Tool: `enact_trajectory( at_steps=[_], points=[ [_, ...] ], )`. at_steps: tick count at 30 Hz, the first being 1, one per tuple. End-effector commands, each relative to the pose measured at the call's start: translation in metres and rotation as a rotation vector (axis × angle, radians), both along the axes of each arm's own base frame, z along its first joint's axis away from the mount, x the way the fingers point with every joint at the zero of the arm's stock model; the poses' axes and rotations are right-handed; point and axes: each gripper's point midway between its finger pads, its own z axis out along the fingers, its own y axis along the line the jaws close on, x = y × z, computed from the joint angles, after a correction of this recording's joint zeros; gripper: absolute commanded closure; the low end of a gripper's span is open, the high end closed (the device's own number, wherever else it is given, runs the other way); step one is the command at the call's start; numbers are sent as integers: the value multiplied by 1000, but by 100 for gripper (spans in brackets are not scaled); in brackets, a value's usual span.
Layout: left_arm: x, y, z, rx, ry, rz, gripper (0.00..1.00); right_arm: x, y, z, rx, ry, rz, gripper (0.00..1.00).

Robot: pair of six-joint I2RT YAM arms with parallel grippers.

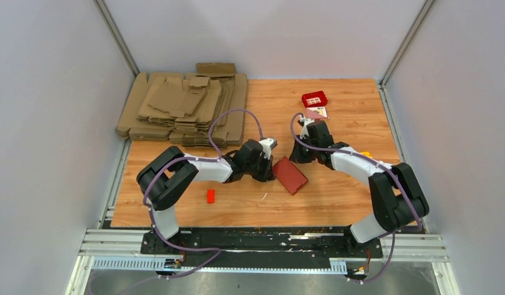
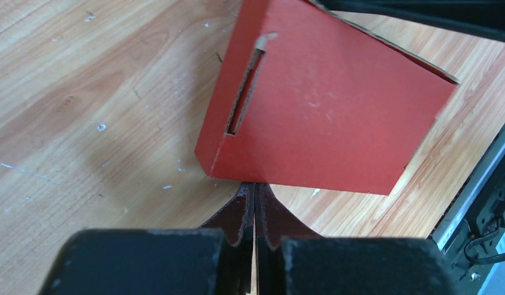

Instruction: Fold the paper box

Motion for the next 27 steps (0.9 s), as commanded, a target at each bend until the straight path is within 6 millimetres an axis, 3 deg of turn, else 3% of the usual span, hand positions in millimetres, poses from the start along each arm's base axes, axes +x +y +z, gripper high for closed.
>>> enact_trajectory(
  at_steps=[1,9,18,23,27],
  points=[
    [33,15,-12,84,-68,68,100,-55,43,30,211,118,156,100],
    [37,19,-10,84,-75,79,100,-81,51,60,267,95,205,100],
    [29,40,-3,76,-79,108,100,-88,40,64,234,71,194,100],
    [23,56,16,62,-108,115,100,-87,38,87,232,-18,236,76],
    [13,61,38,30,-139,88,100,-85,29,90,174,-46,234,58]
  ],
)
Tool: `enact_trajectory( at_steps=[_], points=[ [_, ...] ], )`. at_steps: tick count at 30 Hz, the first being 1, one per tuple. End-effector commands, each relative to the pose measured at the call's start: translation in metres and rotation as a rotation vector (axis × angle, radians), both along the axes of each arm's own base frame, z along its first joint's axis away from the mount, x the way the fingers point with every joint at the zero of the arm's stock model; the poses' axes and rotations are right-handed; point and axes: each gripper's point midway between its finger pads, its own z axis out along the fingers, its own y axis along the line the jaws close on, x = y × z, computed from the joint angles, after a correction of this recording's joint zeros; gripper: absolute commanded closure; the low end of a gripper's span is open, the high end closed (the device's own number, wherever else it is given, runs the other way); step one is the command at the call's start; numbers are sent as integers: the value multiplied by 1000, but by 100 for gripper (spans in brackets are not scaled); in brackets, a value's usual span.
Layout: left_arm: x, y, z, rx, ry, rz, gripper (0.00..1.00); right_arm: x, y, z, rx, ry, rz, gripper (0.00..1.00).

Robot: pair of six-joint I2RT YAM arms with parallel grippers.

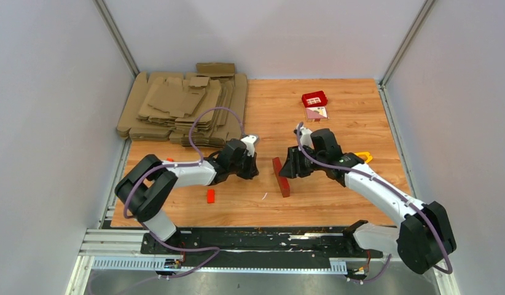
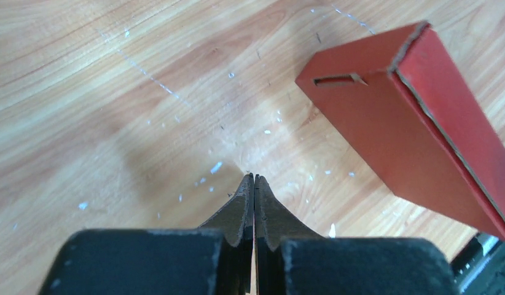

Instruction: Fold the paper box

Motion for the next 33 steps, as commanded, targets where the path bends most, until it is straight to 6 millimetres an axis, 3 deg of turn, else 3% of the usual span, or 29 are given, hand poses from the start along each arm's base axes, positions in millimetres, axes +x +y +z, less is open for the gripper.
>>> enact_trajectory(
  at_steps=[1,2,4,9,14,18,22,28,33],
  points=[
    [-3,6,38,-34,-88,-31,100,8,-8,16,-50,-84,3,46],
    [-4,9,43,-29,-98,-34,100,7,-8,14,-68,-87,9,36],
    [-4,15,55,-21,-128,-25,100,4,-6,9,-127,-99,22,26],
    [-2,37,79,44,-203,7,90,4,3,-4,-298,-127,24,20],
    [7,70,92,128,-299,98,73,12,2,-17,-449,-133,-21,31],
    [10,91,104,130,-386,179,61,14,2,-25,-517,-140,-28,34],
    [9,103,109,121,-446,217,53,14,7,-31,-545,-135,-16,49],
    [5,109,116,81,-505,229,49,19,6,-34,-605,-141,-29,71],
    [2,108,118,60,-510,222,49,42,-24,-20,-782,-234,-115,80]
  ],
)
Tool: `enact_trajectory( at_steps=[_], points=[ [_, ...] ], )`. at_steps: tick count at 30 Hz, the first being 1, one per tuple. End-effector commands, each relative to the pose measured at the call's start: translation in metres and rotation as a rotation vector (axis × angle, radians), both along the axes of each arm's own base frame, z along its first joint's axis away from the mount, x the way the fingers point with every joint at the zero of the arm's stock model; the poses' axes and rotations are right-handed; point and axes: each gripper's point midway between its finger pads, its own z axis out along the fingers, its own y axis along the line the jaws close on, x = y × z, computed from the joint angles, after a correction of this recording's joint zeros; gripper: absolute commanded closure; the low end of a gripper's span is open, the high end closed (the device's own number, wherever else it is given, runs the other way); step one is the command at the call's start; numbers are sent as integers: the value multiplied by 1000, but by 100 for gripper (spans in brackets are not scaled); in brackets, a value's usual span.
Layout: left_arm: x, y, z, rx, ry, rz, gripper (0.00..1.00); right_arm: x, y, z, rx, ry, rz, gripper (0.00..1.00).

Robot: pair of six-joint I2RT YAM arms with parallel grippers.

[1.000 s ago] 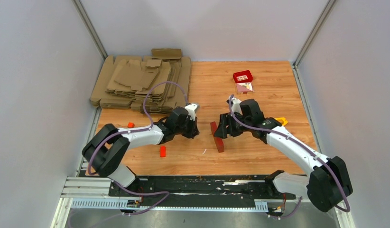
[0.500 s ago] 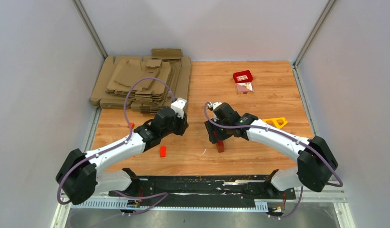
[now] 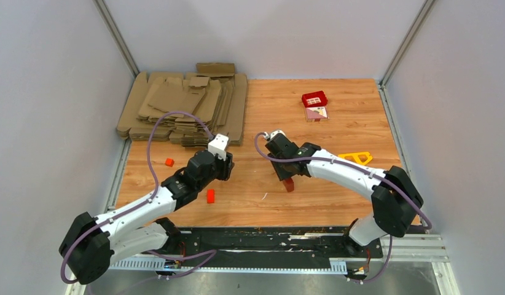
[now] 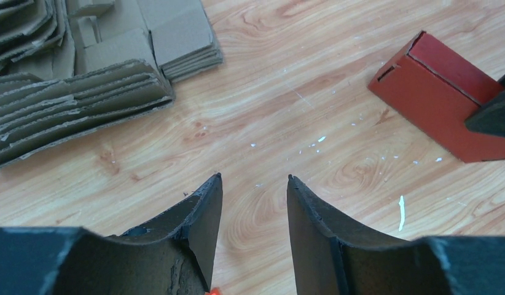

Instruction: Fold the paper box

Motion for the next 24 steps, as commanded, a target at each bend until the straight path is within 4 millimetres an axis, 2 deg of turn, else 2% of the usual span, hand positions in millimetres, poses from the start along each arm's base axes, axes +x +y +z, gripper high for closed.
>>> enact_trajectory(
  at_steps=[1,6,12,17,19,24],
  points=[
    [8,-3,23,-52,-81,3,49,34,-31,29,-185,-174,-85,82],
    [5,-8,22,-76,-77,-20,48,72,-84,55,-429,-328,-230,93],
    [3,-14,18,-92,-61,-42,48,109,-130,62,-556,-338,-374,97],
    [2,-16,16,-106,-54,-45,48,135,-168,79,-753,-423,-533,97],
    [2,-16,15,-118,-57,-43,48,148,-184,81,-807,-433,-597,96],
    [-2,-21,11,-153,-48,-62,48,193,-212,66,-885,-420,-666,96]
  ],
)
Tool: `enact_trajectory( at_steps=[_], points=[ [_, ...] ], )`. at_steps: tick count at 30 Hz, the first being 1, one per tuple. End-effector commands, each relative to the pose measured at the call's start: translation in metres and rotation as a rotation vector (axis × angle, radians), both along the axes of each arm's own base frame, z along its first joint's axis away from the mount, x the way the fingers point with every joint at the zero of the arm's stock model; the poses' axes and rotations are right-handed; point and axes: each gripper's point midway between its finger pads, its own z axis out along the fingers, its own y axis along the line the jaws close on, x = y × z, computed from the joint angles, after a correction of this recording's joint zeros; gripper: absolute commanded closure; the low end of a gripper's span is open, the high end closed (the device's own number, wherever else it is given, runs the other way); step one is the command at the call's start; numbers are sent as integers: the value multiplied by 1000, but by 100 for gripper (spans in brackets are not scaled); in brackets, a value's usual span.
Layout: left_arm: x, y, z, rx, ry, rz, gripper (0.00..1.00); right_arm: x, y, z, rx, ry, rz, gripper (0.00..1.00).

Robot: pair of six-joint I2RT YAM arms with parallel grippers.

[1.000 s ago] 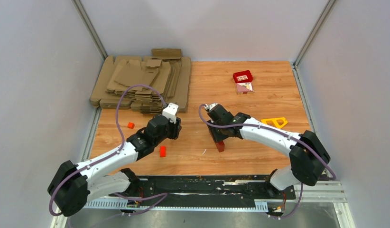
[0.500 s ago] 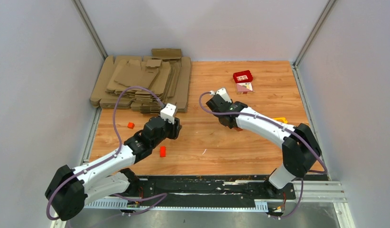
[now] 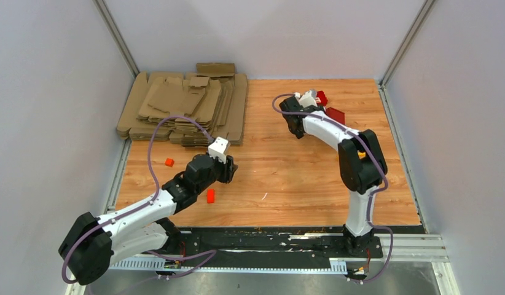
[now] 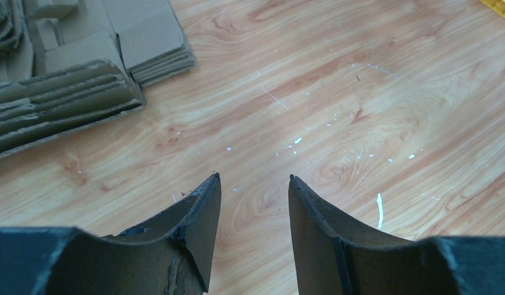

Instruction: Fold the paper box

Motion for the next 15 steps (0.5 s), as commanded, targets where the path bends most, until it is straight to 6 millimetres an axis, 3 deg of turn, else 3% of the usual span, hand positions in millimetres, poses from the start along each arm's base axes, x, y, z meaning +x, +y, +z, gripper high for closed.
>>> enact_trajectory(
  at_steps=[1,9,15],
  points=[
    [2,-10,8,-71,-16,-17,48,39,-36,12,-122,-57,-91,95],
    [3,-14,-4,-90,-9,-19,48,97,-96,-5,-185,-30,-144,94],
    [5,-16,-17,-119,-16,-13,48,120,-155,-15,-221,-65,-195,96]
  ],
)
